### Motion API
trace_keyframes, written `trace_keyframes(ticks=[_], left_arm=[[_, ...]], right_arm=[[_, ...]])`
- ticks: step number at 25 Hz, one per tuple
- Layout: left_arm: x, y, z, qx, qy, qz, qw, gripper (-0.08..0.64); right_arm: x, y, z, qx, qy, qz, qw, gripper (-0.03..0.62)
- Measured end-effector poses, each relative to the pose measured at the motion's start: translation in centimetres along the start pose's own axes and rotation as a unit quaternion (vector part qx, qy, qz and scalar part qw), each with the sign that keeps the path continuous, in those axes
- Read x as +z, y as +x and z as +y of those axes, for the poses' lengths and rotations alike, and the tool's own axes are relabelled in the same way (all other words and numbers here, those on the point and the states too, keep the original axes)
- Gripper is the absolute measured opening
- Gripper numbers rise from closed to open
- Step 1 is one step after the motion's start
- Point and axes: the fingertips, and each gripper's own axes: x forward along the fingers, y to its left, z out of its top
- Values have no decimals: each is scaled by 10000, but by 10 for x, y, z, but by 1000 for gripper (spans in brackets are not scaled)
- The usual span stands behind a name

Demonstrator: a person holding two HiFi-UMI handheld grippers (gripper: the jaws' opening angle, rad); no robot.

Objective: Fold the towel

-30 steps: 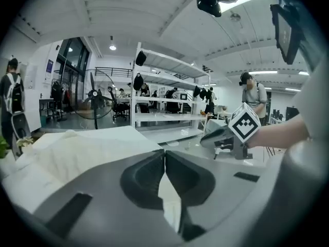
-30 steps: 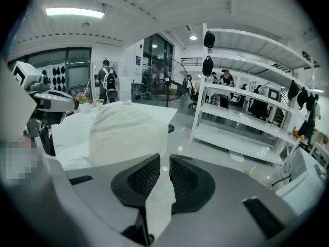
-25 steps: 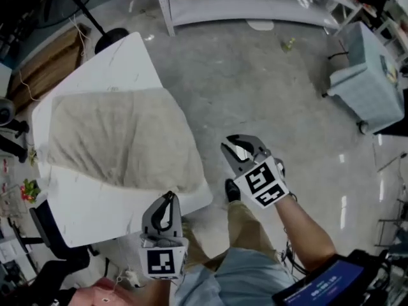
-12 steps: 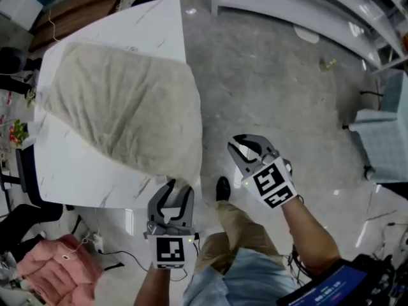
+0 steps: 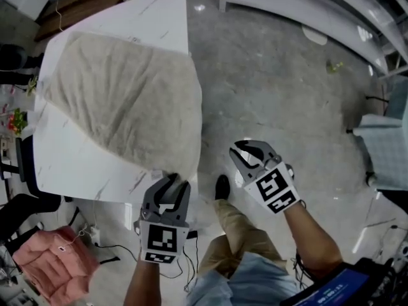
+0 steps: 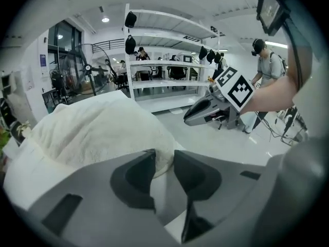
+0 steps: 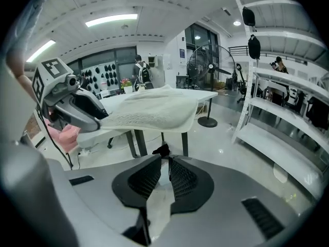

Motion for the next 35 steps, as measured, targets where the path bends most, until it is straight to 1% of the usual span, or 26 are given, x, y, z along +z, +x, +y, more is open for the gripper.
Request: trace_keyframes(ticks=[2, 5, 7, 9, 11, 13, 16, 19, 22, 24, 26, 27, 29, 33, 35], left_arm=[[0, 1, 8, 131, -116, 52, 9998, 37], [6, -3, 14, -49, -570, 39, 9984, 34], [20, -12, 19, -127, -768, -71, 9969, 35], [38, -24, 24, -146, -850, -190, 9961, 35], [57, -34, 29, -176, -915, -298, 9952, 35], [73, -42, 34, -238, -987, -369, 9942, 35], [93, -51, 44, -308, -1139, -443, 9920, 35], [115, -61, 55, -362, -1387, -536, 9882, 35], [137, -70, 64, -415, -1509, -664, 9854, 35], [147, -74, 68, -515, -1641, -772, 9821, 35], [153, -76, 71, -623, -1759, -846, 9788, 35], [155, -77, 73, -662, -1798, -875, 9776, 37], [155, -78, 76, -716, -1866, -883, 9758, 37], [155, -81, 83, -737, -1948, -855, 9743, 35], [155, -81, 84, -750, -1988, -842, 9735, 37]], right_arm=[[1, 1, 6, 108, -66, -11, 9999, 61], [8, 2, 14, 268, -256, -104, 9993, 69], [19, 3, 18, 360, -315, -222, 9986, 79], [31, 6, 22, 461, -326, -340, 9978, 118], [46, 10, 23, 468, -389, -449, 9971, 172], [63, 15, 20, 347, -523, -569, 9964, 202], [79, 27, 17, 195, -633, -617, 9959, 225], [89, 36, 11, 71, -716, -608, 9956, 244], [95, 42, 7, -128, -811, -628, 9946, 257], [96, 49, 4, -302, -950, -615, 9931, 264], [96, 56, -3, -472, -1082, -646, 9909, 265], [97, 59, -6, -519, -1111, -704, 9900, 262], [97, 61, -12, -565, -1145, -815, 9885, 276], [101, 63, -14, -629, -1406, -879, 9841, 258], [104, 66, -14, -647, -1467, -901, 9829, 238]])
